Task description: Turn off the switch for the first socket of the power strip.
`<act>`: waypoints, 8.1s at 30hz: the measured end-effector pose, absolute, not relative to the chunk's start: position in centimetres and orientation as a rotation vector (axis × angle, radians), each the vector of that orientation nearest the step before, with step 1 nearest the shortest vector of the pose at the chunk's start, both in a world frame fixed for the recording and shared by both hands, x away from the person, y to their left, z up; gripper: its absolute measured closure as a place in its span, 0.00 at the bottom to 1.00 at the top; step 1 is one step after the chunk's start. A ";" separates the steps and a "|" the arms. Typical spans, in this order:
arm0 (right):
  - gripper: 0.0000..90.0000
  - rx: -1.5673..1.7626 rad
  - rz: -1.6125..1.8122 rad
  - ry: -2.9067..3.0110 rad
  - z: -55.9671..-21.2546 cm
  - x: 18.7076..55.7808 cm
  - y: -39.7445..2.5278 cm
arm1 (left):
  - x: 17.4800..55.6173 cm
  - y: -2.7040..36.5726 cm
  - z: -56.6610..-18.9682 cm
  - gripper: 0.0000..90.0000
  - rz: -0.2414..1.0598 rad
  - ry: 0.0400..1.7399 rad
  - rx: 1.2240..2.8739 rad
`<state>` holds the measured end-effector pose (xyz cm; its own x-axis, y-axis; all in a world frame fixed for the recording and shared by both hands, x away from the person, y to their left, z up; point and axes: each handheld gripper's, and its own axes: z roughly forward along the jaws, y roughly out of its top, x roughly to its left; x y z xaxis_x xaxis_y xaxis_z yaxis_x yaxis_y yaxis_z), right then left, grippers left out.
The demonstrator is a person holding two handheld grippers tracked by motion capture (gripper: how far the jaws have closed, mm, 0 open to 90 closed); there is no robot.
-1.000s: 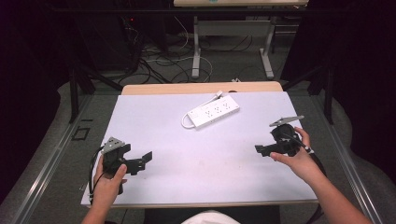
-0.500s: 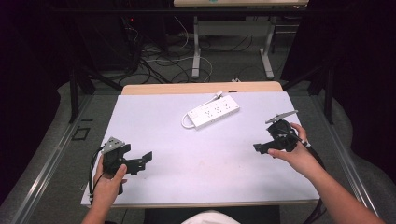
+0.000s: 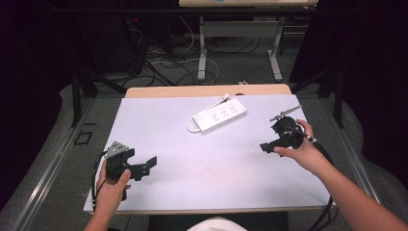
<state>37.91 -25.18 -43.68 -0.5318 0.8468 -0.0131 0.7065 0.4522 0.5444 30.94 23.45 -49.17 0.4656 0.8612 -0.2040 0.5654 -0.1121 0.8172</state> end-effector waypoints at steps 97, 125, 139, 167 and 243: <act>0.49 1.289 0.745 2.506 -41.7 51.0 -15.6 | 31.1 23.7 -49.3 0.04 0.393 1.210 1.797; 0.55 1.391 0.920 2.357 -42.8 53.7 -14.7 | 31.2 23.7 -49.4 0.05 0.390 1.207 1.802; 0.61 1.360 0.923 2.355 -44.3 54.7 -14.0 | 31.2 23.6 -49.5 0.05 0.389 1.206 1.801; 0.81 1.248 0.959 2.317 -47.1 56.6 -12.3 | 31.2 23.7 -49.5 0.05 0.386 1.204 1.795; 1.00 1.356 0.993 2.267 -53.0 58.6 -9.9 | 31.4 24.0 -49.6 0.06 0.374 1.202 1.788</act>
<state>58.57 -9.91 -53.01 -0.4993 0.8630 0.0768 0.6416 0.3087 0.7022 31.36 24.05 -49.56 0.4771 0.8486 -0.2285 0.5696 -0.1006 0.8158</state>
